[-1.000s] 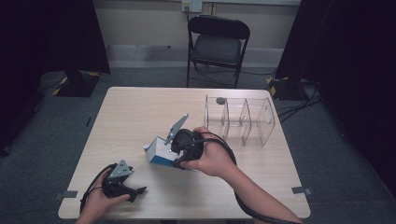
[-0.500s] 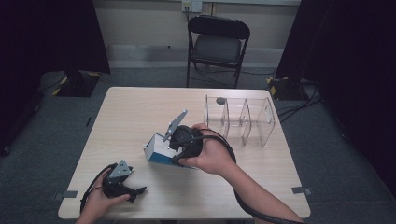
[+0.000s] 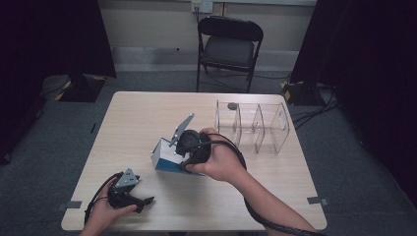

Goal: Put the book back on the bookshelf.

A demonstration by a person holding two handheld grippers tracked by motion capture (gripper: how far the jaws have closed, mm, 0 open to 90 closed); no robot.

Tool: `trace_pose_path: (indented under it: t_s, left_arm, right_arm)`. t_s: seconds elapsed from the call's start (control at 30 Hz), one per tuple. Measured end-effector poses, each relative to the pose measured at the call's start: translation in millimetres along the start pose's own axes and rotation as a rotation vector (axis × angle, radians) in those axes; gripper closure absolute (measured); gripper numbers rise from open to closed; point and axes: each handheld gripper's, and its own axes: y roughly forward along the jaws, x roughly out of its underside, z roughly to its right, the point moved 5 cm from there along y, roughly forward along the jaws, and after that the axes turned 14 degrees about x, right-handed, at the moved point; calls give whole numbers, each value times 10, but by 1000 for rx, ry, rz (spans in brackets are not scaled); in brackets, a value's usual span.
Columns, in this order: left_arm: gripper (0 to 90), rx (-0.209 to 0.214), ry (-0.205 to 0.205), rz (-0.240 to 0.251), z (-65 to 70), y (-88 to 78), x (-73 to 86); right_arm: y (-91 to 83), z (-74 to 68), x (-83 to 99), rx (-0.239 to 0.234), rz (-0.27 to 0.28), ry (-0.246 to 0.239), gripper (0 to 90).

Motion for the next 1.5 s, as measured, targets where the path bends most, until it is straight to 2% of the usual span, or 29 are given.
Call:
trace_pose_path:
  t_s: [0.23, 0.37, 0.43, 0.7, 0.97, 1.0, 1.1, 1.13, 1.17, 1.23, 1.27, 1.37, 1.43, 1.5]
  left_arm:
    - [34, -1, 0, 0, 0, 0, 0]
    - [34, -3, 2, -1, -2, -2, -1]
    - [34, -3, 1, 0, -2, -1, -1]
    - [32, -6, 0, -2, 0, 1, -2]
    - [31, -6, 0, -1, 0, 0, -2]
    - [31, -6, -1, -1, 1, 1, -3]
    - [31, -6, -1, -1, 1, 1, -3]
    - [30, -6, -3, 1, 3, 3, -3]
    - [29, -6, -7, 6, 6, 7, -4]
    - [28, -5, -6, 4, 5, 7, -5]
    - [28, -3, -10, 5, 8, 9, -4]
    - [28, -5, -3, -1, 4, 4, -3]
    - [27, -7, -2, -2, 3, 3, -2]
    - [27, -8, -2, -2, 3, 2, -2]
  right_arm:
    - [8, 23, -36, 1, 1, -21, 613]
    - [-13, 30, -61, -8, -12, -13, 613]
    - [-18, 40, -72, -15, -6, -28, 613]
    - [-23, 110, -138, -19, -12, -8, 609]
    - [4, 159, -216, -19, -16, -20, 609]
    - [0, 161, -219, -23, -26, -8, 611]
    - [-17, 145, -205, -26, -38, -11, 613]
    - [-25, 143, -203, -29, -27, -22, 613]
    - [-43, 134, -194, -36, -38, -9, 613]
    - [-99, 118, -191, -43, -35, -27, 612]
    - [-130, 119, -191, -60, -44, -18, 611]
    - [-140, 120, -205, -79, -54, -31, 604]
    - [-127, 125, -222, -79, -42, -40, 601]
    - [-111, 142, -277, -66, -34, -26, 597]
